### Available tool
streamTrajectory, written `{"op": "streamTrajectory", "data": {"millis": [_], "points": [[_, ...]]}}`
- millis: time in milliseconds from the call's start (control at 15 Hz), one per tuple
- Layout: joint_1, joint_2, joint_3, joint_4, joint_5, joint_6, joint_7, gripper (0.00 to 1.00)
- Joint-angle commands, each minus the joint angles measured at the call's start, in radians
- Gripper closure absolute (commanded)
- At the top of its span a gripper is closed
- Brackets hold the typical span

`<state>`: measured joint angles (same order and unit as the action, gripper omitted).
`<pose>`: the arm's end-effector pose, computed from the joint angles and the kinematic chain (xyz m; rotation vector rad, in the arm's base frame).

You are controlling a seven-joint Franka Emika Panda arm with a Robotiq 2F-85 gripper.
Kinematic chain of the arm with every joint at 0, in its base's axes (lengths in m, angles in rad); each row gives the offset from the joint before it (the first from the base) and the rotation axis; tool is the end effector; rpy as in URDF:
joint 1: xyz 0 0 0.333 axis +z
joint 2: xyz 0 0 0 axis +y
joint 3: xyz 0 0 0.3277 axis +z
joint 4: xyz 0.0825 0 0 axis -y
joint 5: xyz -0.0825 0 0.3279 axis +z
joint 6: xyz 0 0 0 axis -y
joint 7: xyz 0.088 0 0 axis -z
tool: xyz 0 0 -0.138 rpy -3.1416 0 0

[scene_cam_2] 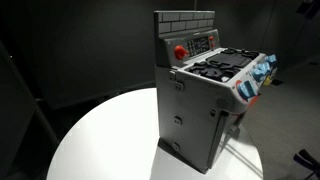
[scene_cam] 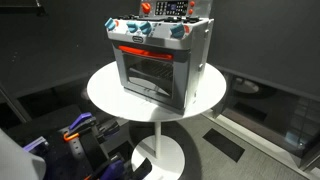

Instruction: Push the top right button on the toy stove

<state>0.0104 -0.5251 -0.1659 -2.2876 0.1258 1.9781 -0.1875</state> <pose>0.3575 -0.0553 0.5592 -2.9539 -0.0110 -0.3534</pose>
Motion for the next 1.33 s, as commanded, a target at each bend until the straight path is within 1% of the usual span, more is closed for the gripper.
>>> {"op": "streamTrajectory", "data": {"millis": [0,200,400,533,1000,1267], "points": [[-0.016,0.002,0.012,0.003,0.008,-0.003,-0.006,0.0],[-0.016,0.0,0.012,0.003,0.008,-0.003,-0.006,0.0],[-0.017,0.031,0.019,0.021,0.016,0.035,0.015,0.0],[-0.012,0.06,0.025,0.037,0.025,0.08,0.025,0.0],[0.01,0.232,0.08,0.119,0.05,0.274,0.064,0.0],[0.013,0.351,0.105,0.198,0.056,0.33,0.096,0.0]]}}
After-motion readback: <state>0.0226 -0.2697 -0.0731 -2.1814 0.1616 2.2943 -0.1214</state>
